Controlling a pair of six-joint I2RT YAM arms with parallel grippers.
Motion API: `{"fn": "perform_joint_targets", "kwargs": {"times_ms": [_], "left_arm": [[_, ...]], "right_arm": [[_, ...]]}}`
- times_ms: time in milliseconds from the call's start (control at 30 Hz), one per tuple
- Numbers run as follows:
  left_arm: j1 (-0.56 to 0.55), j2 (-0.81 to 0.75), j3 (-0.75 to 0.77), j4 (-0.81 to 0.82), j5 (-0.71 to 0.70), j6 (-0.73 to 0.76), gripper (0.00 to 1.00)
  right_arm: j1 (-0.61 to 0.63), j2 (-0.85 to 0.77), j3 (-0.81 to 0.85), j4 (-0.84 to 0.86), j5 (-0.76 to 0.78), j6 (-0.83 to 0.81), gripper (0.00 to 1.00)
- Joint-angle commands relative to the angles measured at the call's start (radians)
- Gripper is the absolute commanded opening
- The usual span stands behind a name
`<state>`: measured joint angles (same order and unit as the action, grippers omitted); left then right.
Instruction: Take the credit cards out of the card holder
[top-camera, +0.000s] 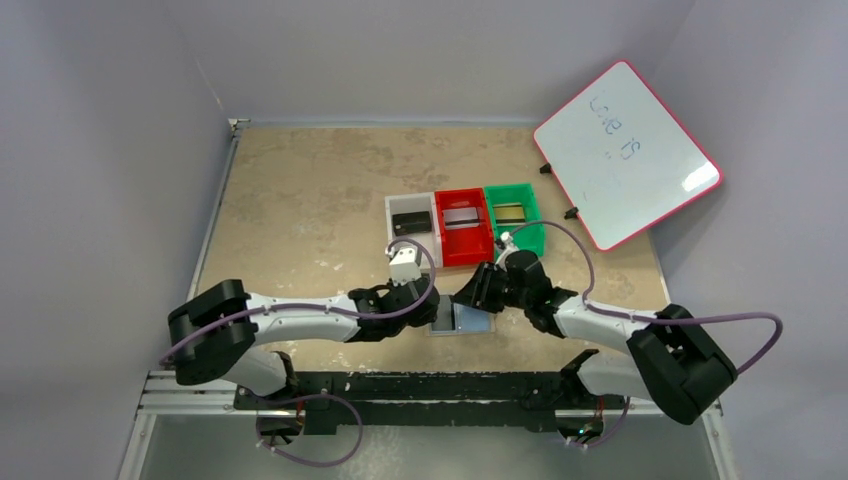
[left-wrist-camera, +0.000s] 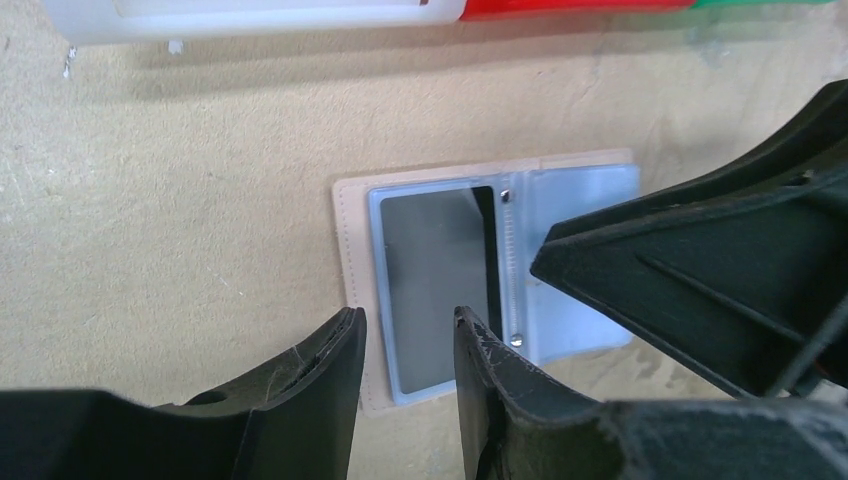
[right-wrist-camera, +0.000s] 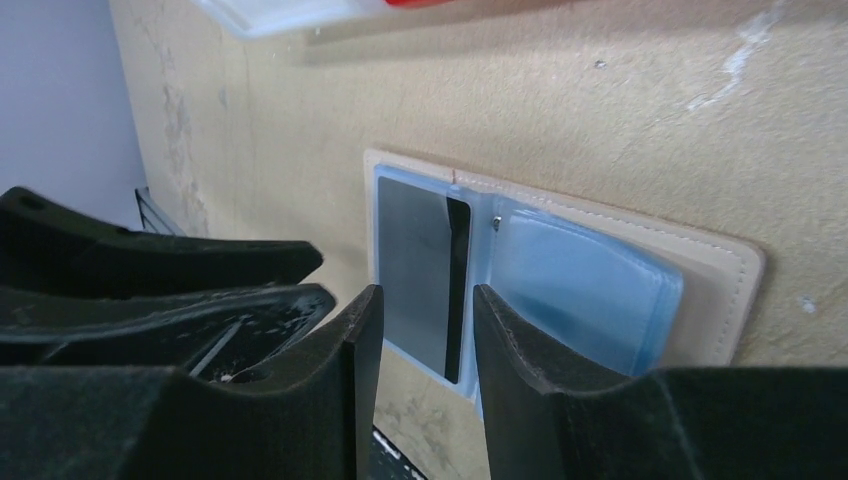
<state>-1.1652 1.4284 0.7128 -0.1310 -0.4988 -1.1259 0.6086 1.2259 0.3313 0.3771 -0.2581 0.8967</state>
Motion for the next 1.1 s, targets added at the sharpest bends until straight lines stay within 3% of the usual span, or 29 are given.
{"fn": "perform_joint_targets", "kwargs": {"times_ms": [0,600,767,1067], "left_arm": [[0.004,0.038,0.020,0.013,0.019,-0.016,0.37],[0.004,0.128,0.026,0.095,0.092,0.011,0.27],[0.004,0.157,0.025,0.082,0.085,-0.011,0.15],[0.003,0.196,0.028,0.067,0.081,-0.019,0.04]], "right_arm": [[0.003,0.024,-0.011,0.103,-0.091,-0.024,0.40],[0.006,0.158,-0.015,0.144,-0.103,-0.027,0.33],[0.006,0.175,-0.022,0.157,-0.101,-0.024,0.29],[0.005,0.206,-0.053,0.284,-0.168,0.020,0.27]]}}
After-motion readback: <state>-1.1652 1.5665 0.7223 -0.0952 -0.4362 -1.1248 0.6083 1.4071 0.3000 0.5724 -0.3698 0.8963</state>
